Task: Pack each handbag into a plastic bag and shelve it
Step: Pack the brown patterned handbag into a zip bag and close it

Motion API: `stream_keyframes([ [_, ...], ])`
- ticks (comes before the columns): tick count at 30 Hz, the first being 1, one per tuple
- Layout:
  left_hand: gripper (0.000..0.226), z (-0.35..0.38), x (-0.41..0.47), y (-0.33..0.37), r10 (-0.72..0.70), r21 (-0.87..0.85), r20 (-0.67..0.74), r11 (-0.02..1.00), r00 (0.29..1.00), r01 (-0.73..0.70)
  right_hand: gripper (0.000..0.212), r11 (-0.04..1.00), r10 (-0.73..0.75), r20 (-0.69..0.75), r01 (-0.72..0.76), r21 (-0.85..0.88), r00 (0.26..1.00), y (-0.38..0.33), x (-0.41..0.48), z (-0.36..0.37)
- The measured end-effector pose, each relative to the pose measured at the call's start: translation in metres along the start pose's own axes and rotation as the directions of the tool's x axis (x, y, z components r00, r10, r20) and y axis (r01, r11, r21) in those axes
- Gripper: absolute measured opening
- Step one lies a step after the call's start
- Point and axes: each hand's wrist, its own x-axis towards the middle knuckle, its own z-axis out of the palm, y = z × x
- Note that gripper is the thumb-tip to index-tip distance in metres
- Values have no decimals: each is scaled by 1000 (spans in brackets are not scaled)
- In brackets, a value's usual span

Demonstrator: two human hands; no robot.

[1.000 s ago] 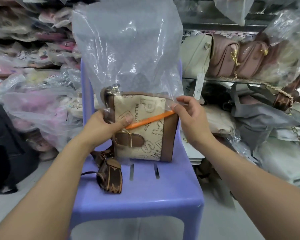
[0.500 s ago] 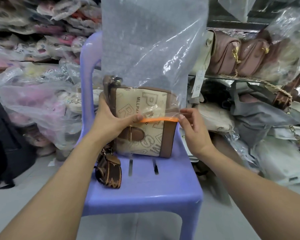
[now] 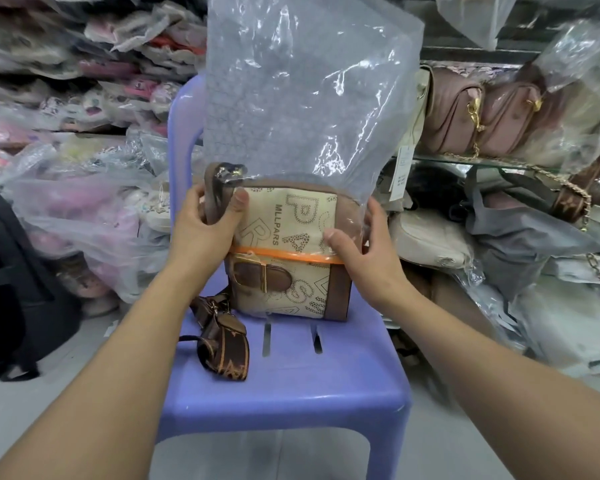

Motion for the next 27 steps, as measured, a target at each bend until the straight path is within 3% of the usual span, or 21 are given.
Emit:
stream_keyframes([
  [1,59,0,2,2,26,22,2,999,1000,-26,105,1000,-1,7,1,1,1000,1,1,1],
  [3,77,-4,2,4,22,63,156,998,988,-32,104,1000,9,15,-10,15,1000,1,4,2],
  [6,131,-13,-3,-4,-17,179,395,982,919,-59,99,996,42,18,-43,83,999,-1,10,3],
  [8,146,-14,-9,-9,10,205,362,975,932,-91,98,997,42,-20,-40,68,999,-3,10,5],
  [10,141,-9,-12,-16,111,147,257,977,960,-153,92,1000,3,-114,-4,-6,993,-4,9,6],
  [13,103,3,-17,-22,219,228,170,940,961,-254,74,982,-100,-212,62,-179,972,-6,0,12],
  [17,58,15,-19,-23,207,376,151,892,967,-250,78,788,-409,-190,241,-567,893,9,-7,21],
  [19,55,14,-15,-23,178,358,171,905,969,-230,86,682,-489,-162,260,-683,857,12,-5,18],
  [21,58,11,-11,-24,166,307,191,926,968,-219,79,583,-571,-105,313,-750,814,6,-2,17],
  [25,65,7,-12,-28,156,229,231,951,960,-209,24,335,-720,88,456,-824,689,-8,3,30],
  [27,58,3,-11,-30,136,175,235,968,962,-179,10,285,-733,112,453,-845,671,-7,4,37],
])
